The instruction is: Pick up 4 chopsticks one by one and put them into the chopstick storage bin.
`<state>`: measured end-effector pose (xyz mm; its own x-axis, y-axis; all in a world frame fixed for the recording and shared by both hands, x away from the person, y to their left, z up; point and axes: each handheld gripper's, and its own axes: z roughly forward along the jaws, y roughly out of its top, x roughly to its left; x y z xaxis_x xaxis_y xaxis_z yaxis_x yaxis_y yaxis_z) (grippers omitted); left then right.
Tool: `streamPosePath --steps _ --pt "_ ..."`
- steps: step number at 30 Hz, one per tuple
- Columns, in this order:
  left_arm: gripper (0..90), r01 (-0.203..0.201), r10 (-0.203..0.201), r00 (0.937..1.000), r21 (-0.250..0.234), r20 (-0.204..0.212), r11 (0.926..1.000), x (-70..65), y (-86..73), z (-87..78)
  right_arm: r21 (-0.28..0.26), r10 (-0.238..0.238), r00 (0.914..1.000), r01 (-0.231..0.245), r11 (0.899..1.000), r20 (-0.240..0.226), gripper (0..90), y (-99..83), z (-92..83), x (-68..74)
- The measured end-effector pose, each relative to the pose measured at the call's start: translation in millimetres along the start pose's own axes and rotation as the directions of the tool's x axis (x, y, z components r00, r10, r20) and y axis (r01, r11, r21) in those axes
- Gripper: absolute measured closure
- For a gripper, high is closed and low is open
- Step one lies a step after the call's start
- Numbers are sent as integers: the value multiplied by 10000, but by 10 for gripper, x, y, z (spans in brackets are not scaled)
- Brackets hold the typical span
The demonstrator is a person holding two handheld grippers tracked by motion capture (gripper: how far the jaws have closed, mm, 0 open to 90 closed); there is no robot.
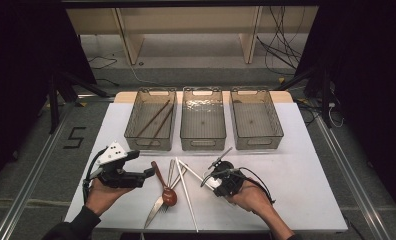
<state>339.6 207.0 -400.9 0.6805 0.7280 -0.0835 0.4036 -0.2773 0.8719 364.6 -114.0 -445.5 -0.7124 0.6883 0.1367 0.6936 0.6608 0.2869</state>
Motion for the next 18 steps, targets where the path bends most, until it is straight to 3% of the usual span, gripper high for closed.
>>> streamPosePath --steps 18 --pt "168 54 -55 9999 122 97 9999 -8 1 15 -460 78 9998 -87 9989 -180 869 4 -65 -19"
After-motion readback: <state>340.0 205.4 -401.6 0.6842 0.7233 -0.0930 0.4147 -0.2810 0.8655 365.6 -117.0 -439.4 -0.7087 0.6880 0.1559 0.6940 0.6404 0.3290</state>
